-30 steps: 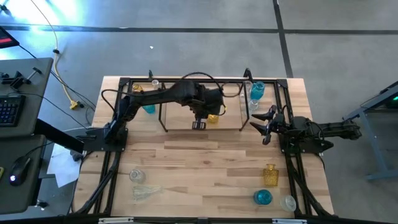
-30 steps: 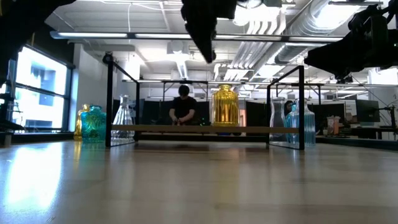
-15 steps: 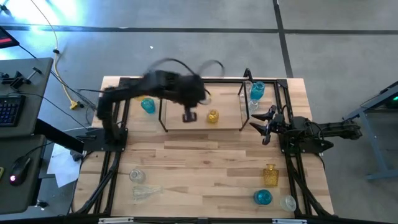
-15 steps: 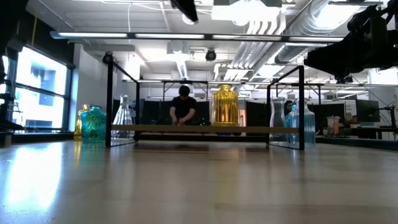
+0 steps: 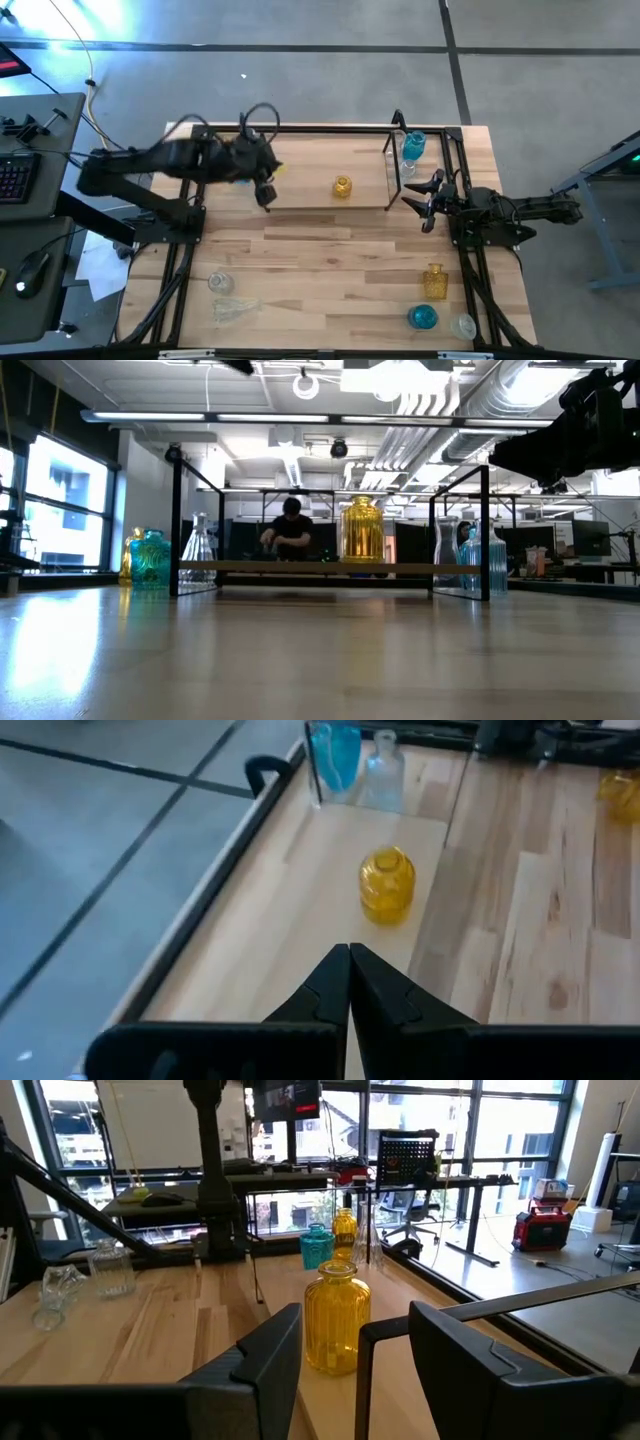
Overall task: Sort vases onto shelf
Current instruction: Put the yellow vase on the shelf
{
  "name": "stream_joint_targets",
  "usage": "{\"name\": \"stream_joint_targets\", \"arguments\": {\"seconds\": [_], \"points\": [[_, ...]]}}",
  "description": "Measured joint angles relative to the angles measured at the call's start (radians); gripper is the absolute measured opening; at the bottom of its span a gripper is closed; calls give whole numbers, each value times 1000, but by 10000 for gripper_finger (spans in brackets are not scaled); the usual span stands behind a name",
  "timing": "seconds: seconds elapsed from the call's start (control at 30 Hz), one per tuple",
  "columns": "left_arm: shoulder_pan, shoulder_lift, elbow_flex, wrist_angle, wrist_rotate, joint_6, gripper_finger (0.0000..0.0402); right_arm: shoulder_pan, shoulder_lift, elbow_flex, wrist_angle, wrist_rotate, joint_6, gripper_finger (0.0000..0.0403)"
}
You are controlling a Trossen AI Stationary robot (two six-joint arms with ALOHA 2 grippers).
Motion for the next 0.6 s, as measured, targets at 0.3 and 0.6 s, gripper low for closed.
{"name": "stream_joint_targets", "arguments": {"seconds": [0.3, 0.6], "points": [[0, -62, -355, 397, 30, 46, 0, 0, 0, 13, -5, 1, 0, 170], [42, 145, -392, 560, 33, 75, 0, 0, -1, 82, -3, 2, -26, 170]]}}
